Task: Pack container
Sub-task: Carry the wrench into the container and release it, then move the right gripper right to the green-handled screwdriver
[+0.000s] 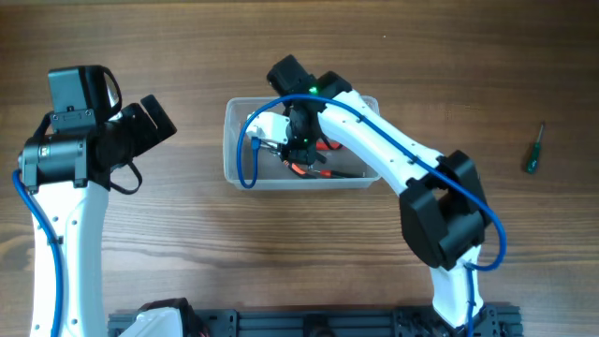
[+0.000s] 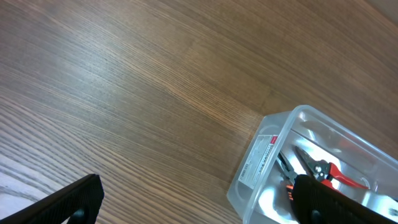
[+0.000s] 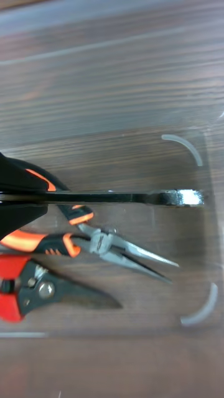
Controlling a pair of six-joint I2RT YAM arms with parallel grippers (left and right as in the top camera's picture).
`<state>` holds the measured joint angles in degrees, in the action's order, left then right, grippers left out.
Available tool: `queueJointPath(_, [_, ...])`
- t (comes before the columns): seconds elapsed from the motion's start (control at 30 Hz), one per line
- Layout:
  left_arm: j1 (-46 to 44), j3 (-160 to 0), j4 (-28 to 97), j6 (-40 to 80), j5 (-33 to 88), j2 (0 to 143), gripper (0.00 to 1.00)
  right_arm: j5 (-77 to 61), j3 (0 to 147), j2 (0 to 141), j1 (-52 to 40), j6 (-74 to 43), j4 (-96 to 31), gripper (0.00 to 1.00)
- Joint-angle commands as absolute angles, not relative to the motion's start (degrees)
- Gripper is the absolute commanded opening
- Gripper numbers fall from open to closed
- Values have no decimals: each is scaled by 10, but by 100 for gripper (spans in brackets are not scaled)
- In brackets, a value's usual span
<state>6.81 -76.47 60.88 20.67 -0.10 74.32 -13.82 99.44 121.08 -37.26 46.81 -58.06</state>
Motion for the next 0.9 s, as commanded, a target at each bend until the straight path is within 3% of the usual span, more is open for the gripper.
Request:
queueJointPath(0.0, [65,-769,610,197,6,746,100,-155,985,1224,-373,479,-587,4])
queueJointPath(0.1, [65,-769,610,197,6,746,100,-155,985,1225,-373,478,-594,6])
queueJointPath(0.2, [65,-769,610,197,6,746,100,-155,985,1225,-373,478,-601,24])
queueJointPath(0.33, [65,-769,610,197,6,746,100,-154,986,1224,-373,445,-602,40])
queueJointPath(0.43, [65,-769,610,197,6,746,100,-137,991,1222,-373,403,-601,43])
queueJointPath(0.77, [65,-769,610,197,6,746,100,52,1097,1088,-311,93,-610,49])
queueJointPath(0.87, [65,-769,610,197,6,746,100,86,1105,1019,-234,4,-606,66])
